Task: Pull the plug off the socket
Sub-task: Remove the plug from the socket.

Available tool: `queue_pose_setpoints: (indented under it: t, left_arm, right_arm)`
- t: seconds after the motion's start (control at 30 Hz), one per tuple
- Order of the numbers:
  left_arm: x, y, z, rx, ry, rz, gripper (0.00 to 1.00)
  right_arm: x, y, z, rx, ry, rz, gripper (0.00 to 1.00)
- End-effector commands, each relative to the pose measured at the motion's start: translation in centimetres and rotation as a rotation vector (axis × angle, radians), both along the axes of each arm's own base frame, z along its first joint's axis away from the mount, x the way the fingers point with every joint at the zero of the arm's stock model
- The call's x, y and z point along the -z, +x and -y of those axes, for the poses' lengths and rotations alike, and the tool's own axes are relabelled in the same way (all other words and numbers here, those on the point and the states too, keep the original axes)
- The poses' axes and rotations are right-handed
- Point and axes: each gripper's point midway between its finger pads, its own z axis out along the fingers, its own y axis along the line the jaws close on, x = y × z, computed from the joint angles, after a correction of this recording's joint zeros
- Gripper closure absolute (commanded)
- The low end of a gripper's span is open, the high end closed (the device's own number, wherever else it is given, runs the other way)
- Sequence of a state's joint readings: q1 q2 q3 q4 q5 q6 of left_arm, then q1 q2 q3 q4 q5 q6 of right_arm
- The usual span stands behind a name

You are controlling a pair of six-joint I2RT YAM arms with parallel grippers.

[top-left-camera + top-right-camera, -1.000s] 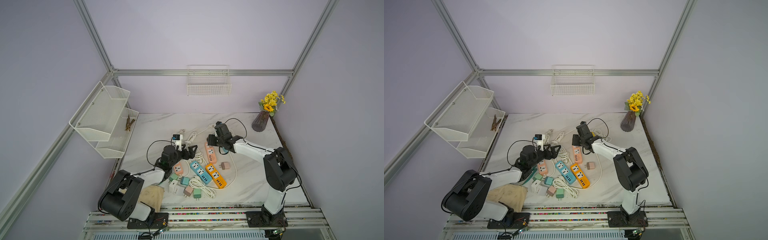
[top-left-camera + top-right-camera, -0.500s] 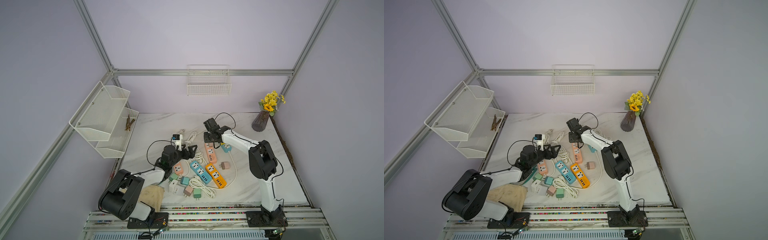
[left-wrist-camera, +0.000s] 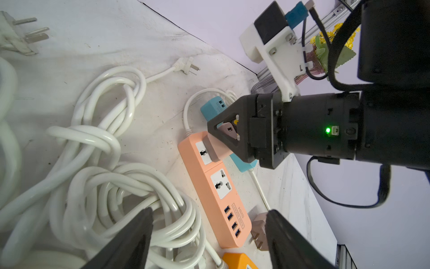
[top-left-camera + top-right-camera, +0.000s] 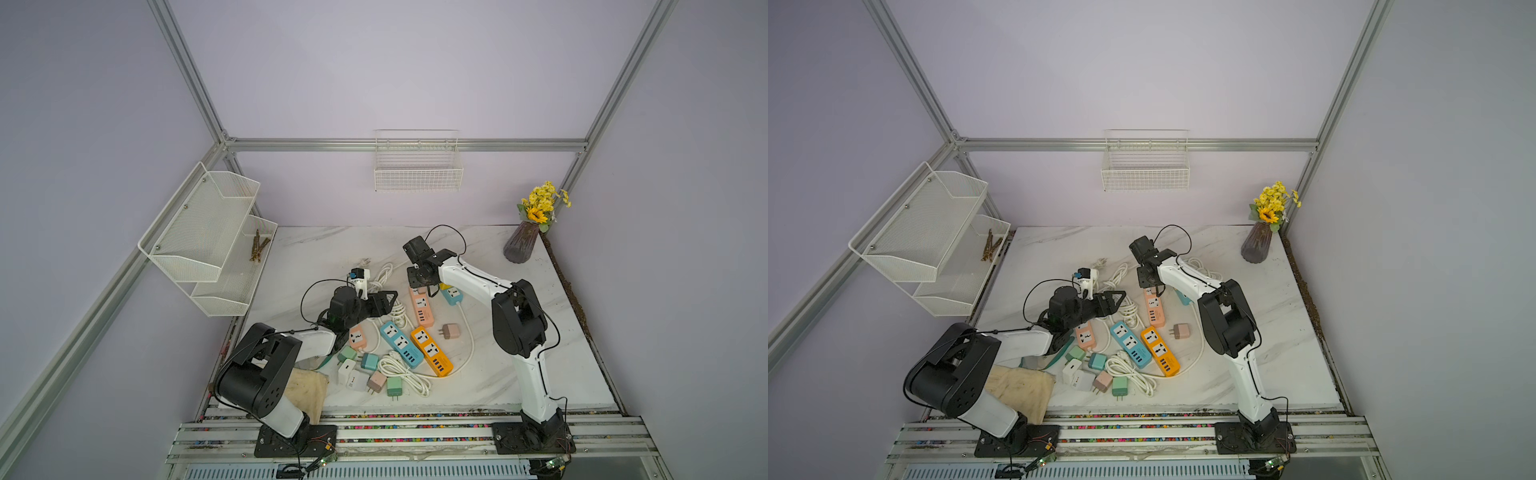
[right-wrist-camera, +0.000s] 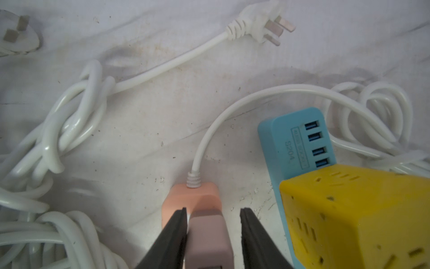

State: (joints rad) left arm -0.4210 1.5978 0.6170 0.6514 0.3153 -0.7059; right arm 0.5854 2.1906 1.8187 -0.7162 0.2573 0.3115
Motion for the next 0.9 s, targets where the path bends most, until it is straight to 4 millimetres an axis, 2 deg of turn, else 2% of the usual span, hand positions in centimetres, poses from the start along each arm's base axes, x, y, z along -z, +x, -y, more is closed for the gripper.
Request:
queue_pose_setpoints:
  t: [0.0,0.13,0.3,0.43,0.5,0.57,0.67,0.87]
  left_arm:
    - [-1.3,0.4,0.8,0.031,-0.059,-0.002,0.23]
    - [-1.1,0.5,1.1,0.04,-0.072,-0.031,0.27]
    - [-1.5,0.5,2.4,0.084,-0.141,-0.109,0.41]
    - [0.3,1.5,3.6,0.09,-0.172,-0.241,0.59]
    - [1.4,2.2,4.5,0.1,-0.169,-0.307,0.64]
    - [3.0,2.8,5.4,0.097,-0.144,-0.382,0.66]
    - [4.1,3.8,6.3,0.08,-0.126,-0.444,0.68]
    - [6.3,4.5,6.7,0.016,-0.036,-0.56,0.68]
  right_arm:
    - [0.2,-0.3,0.0,-0.014,-0.036,-0.013,0.59]
    - [0.0,-0.3,0.2,-0.012,-0.051,-0.003,0.64]
    - [-0.7,-0.3,0.5,0.0,-0.044,0.026,0.73]
    - [-0.5,-0.5,0.8,0.014,-0.041,0.033,0.74]
    - [-0.3,-0.6,0.7,0.012,-0.033,0.029,0.74]
    - [-0.3,-0.6,0.4,0.007,-0.02,0.027,0.74]
    - [-0.2,-0.6,0.3,0.003,-0.013,0.023,0.75]
    - [-0.3,-0.7,0.1,0.001,0.002,0.021,0.75]
